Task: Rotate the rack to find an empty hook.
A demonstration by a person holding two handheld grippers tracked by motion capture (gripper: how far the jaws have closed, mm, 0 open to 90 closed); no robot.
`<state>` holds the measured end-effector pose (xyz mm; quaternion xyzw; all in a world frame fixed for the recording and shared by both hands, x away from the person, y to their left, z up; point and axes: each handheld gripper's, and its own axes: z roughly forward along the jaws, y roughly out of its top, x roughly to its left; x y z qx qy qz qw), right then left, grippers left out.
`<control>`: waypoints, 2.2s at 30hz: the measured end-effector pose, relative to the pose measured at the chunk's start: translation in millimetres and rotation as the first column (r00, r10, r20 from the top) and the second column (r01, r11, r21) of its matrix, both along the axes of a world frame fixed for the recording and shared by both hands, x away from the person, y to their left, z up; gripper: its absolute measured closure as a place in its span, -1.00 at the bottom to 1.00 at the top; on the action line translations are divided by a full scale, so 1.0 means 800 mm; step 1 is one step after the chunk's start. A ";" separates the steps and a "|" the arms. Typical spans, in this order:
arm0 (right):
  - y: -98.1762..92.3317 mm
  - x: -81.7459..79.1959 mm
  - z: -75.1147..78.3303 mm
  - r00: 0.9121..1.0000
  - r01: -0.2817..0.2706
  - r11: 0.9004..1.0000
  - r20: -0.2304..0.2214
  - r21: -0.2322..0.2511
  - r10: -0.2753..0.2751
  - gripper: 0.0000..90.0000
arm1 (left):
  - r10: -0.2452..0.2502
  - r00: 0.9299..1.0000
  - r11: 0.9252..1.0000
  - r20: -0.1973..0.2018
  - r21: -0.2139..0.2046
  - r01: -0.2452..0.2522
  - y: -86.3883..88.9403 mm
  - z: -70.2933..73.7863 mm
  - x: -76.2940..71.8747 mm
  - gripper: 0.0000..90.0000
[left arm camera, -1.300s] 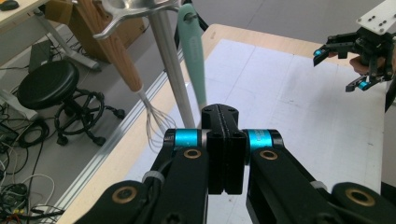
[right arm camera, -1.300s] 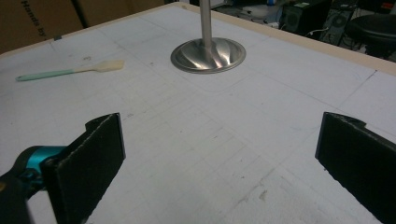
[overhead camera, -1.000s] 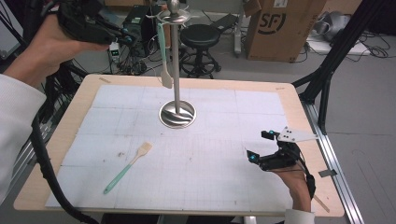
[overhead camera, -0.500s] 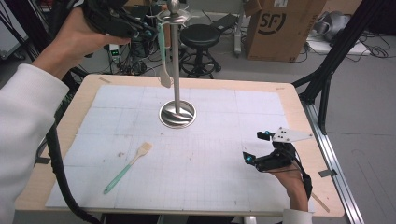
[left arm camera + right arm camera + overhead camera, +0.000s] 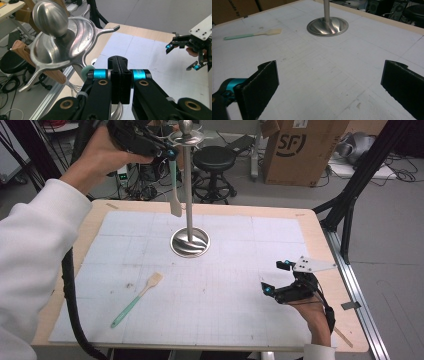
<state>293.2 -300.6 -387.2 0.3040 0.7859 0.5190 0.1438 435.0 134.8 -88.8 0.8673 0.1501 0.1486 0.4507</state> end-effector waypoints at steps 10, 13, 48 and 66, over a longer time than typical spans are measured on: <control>-0.001 0.000 -0.001 1.000 0.004 1.000 -0.005 -0.003 -0.004 -1.00 | 0.015 1.000 1.000 -0.004 -0.009 -0.015 0.009 0.000 0.007 1.00; 0.000 0.000 -0.001 1.000 0.004 1.000 -0.010 -0.006 -0.004 -1.00 | 0.018 1.000 1.000 0.000 0.003 -0.018 0.010 0.000 0.006 1.00; 0.001 -0.001 0.001 1.000 -0.001 1.000 -0.003 0.005 0.001 -1.00 | 0.083 0.997 0.997 -0.007 -0.001 -0.083 0.042 -0.001 0.019 1.00; -0.001 0.000 -0.001 1.000 0.008 1.000 -0.013 -0.005 -0.008 -1.00 | 0.078 0.997 0.997 -0.002 0.010 -0.078 0.048 0.004 0.035 1.00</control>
